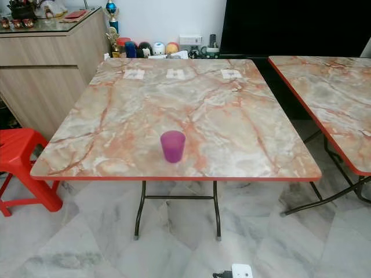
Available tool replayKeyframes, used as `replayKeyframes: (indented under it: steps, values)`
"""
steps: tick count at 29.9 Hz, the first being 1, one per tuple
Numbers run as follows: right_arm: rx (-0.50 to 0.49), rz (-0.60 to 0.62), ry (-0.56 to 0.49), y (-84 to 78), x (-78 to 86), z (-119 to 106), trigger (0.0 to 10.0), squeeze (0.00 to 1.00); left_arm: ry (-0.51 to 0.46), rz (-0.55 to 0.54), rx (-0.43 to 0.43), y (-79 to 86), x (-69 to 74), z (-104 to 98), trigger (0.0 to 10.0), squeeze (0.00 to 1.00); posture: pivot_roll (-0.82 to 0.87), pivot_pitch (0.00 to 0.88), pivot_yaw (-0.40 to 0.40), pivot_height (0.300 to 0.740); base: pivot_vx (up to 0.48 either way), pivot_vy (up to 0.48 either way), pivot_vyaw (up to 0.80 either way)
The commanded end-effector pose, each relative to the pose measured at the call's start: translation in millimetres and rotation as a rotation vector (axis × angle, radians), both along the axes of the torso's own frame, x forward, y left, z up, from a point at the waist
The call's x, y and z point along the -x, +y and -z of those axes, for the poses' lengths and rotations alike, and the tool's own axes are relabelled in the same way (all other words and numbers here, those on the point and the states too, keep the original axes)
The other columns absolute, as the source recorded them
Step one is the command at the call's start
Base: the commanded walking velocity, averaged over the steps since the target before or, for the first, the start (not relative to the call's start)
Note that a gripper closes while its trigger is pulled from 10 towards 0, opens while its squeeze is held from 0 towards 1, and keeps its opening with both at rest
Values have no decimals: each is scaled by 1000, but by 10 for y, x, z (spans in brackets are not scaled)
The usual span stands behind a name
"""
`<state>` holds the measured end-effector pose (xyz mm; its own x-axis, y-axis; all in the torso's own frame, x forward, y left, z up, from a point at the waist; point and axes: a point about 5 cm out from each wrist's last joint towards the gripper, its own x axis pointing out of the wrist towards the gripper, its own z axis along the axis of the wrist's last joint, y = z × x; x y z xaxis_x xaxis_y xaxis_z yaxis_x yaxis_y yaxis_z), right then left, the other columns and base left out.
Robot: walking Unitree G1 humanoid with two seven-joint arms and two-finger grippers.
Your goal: Setting the table
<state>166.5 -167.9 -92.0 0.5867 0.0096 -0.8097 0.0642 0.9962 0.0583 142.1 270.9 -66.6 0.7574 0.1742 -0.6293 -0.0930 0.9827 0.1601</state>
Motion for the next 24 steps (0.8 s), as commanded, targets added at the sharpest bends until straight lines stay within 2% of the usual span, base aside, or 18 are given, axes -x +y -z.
replayKeyframes:
  steps: [1,3,4,5,6,7,11,15,19,22,24]
  values:
    - [8,5,16,-32,47,19,10000,0,-34,-18,-13,8,21,-16,10000,0,38,56,-4,740,0,0,0]
    - [11,5,17,-36,51,20,10000,0,-78,-38,-26,14,13,-45,10000,0,40,59,-6,740,0,0,0]
    - [11,4,17,-36,51,20,10000,0,-115,-13,-50,-2,-101,-97,10000,0,41,59,-8,740,0,0,0]
    - [12,1,19,-33,53,22,10000,0,-383,80,-106,-100,-695,-532,10000,0,46,60,-9,740,0,0,0]
    - [13,-1,20,-32,53,22,10000,0,-462,106,-113,-139,-834,-683,10000,0,46,60,-9,740,0,0,0]
    - [13,-3,20,-31,54,22,10000,0,-517,128,-124,-150,-892,-793,10000,0,49,60,-11,740,0,0,0]
    - [15,-7,20,-41,52,20,10000,0,-617,161,-149,-164,-877,-991,10000,0,56,62,-18,740,0,0,0]
    - [17,-9,18,-43,46,18,10000,0,-657,178,-167,-182,-835,-1055,10000,0,54,63,-19,740,0,0,0]
    - [21,22,12,-74,37,11,10000,0,-704,185,-183,-218,-751,-1218,10000,0,55,65,-20,740,0,0,0]
    - [33,55,12,-135,36,6,10000,0,-762,187,-190,-242,-771,-1451,10000,0,65,67,-23,740,0,0,0]
    - [36,75,15,-160,44,7,10000,0,-786,195,-187,-257,-795,-1519,10000,0,65,67,-23,740,0,0,0]
